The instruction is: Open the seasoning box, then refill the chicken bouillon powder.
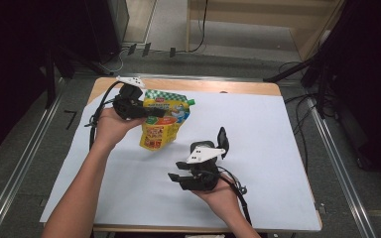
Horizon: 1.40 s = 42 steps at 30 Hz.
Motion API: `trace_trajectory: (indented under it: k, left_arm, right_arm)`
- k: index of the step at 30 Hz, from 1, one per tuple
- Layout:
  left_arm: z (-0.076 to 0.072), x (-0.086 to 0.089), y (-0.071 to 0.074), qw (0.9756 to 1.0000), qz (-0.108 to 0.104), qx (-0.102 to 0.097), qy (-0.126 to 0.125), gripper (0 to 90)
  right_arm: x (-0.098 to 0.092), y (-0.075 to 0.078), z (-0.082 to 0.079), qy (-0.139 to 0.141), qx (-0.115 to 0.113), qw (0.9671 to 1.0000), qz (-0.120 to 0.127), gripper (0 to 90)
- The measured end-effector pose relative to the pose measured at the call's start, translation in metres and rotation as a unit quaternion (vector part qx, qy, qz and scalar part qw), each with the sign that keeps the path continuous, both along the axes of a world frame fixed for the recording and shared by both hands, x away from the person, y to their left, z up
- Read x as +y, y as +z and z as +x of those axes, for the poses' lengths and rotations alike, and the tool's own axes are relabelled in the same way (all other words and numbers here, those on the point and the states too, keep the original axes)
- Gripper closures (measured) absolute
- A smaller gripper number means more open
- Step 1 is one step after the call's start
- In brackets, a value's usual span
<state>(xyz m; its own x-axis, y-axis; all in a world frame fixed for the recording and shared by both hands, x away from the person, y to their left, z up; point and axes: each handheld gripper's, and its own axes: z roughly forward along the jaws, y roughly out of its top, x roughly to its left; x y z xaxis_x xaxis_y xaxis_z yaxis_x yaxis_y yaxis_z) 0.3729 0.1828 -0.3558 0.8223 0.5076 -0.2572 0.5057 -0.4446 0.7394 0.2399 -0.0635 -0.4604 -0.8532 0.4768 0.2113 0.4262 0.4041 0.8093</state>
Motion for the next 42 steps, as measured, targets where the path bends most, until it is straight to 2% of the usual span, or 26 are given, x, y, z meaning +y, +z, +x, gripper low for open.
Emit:
trace_trajectory:
  k: [1, 3, 10, 16, 24, 28, 31, 36, 39, 42]
  left_arm:
    - [0.0, 0.0, 0.0, 1.0, 0.0, 0.0, 0.0, 90.0]
    - [-0.01, 0.002, 0.009, 1.0, 0.0, -0.001, -0.003, 90.0]
    - [-0.026, 0.006, 0.022, 0.9999, -0.006, 0.01, -0.011, 90.0]
    - [-0.04, 0.008, 0.03, 0.9999, -0.006, 0.006, -0.014, 90.0]
    - [-0.056, 0.009, 0.036, 0.9998, -0.003, 0.01, -0.018, 90.0]
    - [-0.065, 0.012, 0.037, 0.9996, -0.008, 0.016, -0.021, 90.0]
    - [-0.071, 0.014, 0.039, 0.9996, -0.006, 0.02, -0.021, 90.0]
    - [-0.078, 0.017, 0.043, 0.9994, -0.011, 0.027, -0.022, 90.0]
    - [-0.082, 0.018, 0.044, 0.9987, -0.02, 0.038, -0.026, 90.0]
    - [-0.084, 0.018, 0.044, 0.9983, -0.025, 0.045, -0.028, 90.0]
  right_arm:
    - [0.0, 0.0, 0.0, 0.0, 0.0, 1.0, 0.0, 54.4]
    - [0.005, -0.003, -0.004, -0.018, -0.005, 0.9997, -0.014, 57.0]
    - [0.015, -0.008, -0.011, -0.015, 0.007, 0.9998, -0.014, 59.2]
    - [0.024, -0.015, -0.012, -0.025, 0.005, 0.9994, -0.024, 60.7]
    - [0.034, -0.021, -0.01, -0.037, 0.011, 0.9991, -0.016, 60.7]
    - [0.043, -0.026, -0.004, -0.055, 0.002, 0.9985, -0.006, 59.6]
    - [0.051, -0.029, -0.001, -0.069, 0.0, 0.9975, -0.017, 59.5]
    - [0.055, -0.037, 0.004, -0.087, 0.007, 0.996, -0.02, 60.5]
    - [0.056, -0.041, 0.007, -0.098, 0.013, 0.9951, -0.008, 61.4]
    - [0.056, -0.042, 0.008, -0.106, 0.009, 0.9943, 0.0, 61.4]
